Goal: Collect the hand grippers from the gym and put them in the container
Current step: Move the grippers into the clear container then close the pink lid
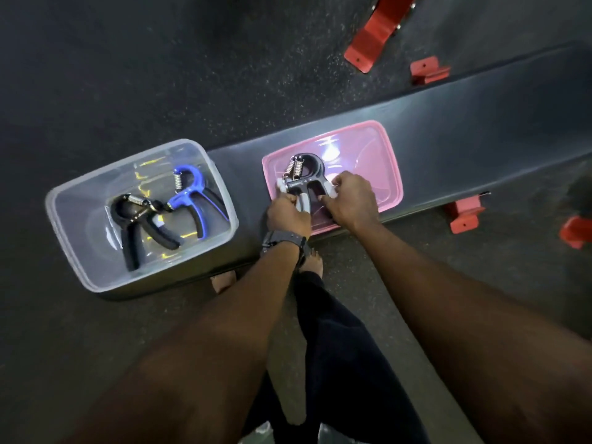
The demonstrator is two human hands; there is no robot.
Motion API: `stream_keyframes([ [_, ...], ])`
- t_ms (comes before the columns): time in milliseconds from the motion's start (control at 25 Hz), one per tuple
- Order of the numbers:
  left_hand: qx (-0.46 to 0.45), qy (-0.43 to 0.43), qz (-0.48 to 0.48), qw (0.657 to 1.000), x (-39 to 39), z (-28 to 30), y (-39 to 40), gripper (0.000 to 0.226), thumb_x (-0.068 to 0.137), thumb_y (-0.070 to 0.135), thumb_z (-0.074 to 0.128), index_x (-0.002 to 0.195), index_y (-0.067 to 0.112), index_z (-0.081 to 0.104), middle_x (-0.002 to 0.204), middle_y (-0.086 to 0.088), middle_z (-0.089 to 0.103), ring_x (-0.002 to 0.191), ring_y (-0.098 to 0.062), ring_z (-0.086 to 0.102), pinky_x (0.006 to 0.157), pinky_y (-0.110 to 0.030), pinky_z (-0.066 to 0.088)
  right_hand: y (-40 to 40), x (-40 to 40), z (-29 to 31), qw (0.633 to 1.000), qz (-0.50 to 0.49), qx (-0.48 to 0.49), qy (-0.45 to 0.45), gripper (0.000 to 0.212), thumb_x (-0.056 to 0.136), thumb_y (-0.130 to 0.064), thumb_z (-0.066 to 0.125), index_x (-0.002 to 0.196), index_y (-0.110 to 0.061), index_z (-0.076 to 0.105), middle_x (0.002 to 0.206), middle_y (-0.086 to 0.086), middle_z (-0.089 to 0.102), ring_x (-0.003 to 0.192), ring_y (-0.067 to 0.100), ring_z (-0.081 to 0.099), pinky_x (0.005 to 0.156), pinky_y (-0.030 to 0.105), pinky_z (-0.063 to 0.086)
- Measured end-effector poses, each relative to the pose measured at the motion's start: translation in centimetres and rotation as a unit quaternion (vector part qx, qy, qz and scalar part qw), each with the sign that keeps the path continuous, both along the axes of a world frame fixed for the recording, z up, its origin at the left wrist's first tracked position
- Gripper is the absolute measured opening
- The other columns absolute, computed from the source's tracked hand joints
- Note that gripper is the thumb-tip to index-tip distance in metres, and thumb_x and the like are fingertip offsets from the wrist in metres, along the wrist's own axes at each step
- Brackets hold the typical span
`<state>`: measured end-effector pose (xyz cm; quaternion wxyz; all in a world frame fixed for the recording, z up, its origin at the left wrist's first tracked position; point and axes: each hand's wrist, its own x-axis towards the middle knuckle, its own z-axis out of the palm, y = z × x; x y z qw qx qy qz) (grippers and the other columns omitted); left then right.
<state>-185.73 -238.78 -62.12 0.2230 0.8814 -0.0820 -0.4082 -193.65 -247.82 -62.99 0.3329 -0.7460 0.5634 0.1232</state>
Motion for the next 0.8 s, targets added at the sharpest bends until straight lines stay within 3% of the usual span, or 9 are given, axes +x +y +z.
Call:
stream_keyframes([
  [160, 0.010, -0.027, -0.006, 1.000, -0.1, -1.1, 0.1, 0.025, 0.085, 0.012, 0.062, 0.109, 0.010, 0.067, 0.113, -0.012, 0.071, 0.106, -0.033, 0.065, 0.090, -0.034, 0.050, -0.7, -0.1, -0.5, 0.996, 0.077, -0.053, 0.013, 0.030, 0.084, -0.037, 0.076, 0.100, -0.011, 0.072, 0.094, 0.010, 0.072, 0.081, 0.029, 0.067, 0.070, 0.035, 0.055],
  [400, 0.042, -0.044, -0.072, 0.996, 0.7, -1.0, -0.1, 0.023, 0.084, 0.021, 0.066, 0.106, 0.017, 0.072, 0.108, -0.016, 0.072, 0.099, -0.039, 0.068, 0.082, -0.037, 0.054, -2.6, 0.3, 2.1, 0.986, 0.111, -0.120, 0.026, 0.031, 0.085, -0.039, 0.073, 0.100, -0.012, 0.074, 0.095, 0.013, 0.072, 0.083, 0.035, 0.067, 0.066, 0.033, 0.048],
  [560, 0.018, 0.014, -0.016, 1.000, 1.1, 0.3, 0.5, 0.019, 0.092, 0.022, 0.056, 0.103, 0.012, 0.069, 0.110, -0.018, 0.071, 0.103, -0.037, 0.067, 0.082, -0.034, 0.052, -1.7, 4.0, 6.8, 0.965, 0.201, -0.169, 0.000, 0.022, 0.083, -0.036, 0.069, 0.092, -0.015, 0.071, 0.093, 0.011, 0.069, 0.082, 0.037, 0.064, 0.064, 0.036, 0.048],
  [680, -0.036, 0.048, -0.012, 0.998, 1.0, 0.0, 2.4, 0.025, 0.082, 0.025, 0.067, 0.104, 0.012, 0.069, 0.107, -0.013, 0.073, 0.103, -0.032, 0.067, 0.090, -0.035, 0.054, 0.7, 8.8, 10.8, 0.944, 0.265, -0.195, -0.028, 0.014, 0.081, -0.027, 0.069, 0.088, -0.014, 0.069, 0.091, 0.011, 0.068, 0.083, 0.037, 0.064, 0.062, 0.032, 0.039],
  [800, -0.060, 0.083, -0.064, 0.993, 1.2, -0.6, 3.6, 0.024, 0.080, 0.024, 0.067, 0.095, 0.006, 0.069, 0.103, -0.018, 0.072, 0.101, -0.036, 0.065, 0.078, -0.035, 0.049, 4.4, 14.1, 12.8, 0.939, 0.291, -0.173, -0.053, 0.021, 0.080, -0.033, 0.070, 0.090, -0.014, 0.070, 0.089, 0.012, 0.071, 0.084, 0.036, 0.067, 0.063, 0.032, 0.042],
])
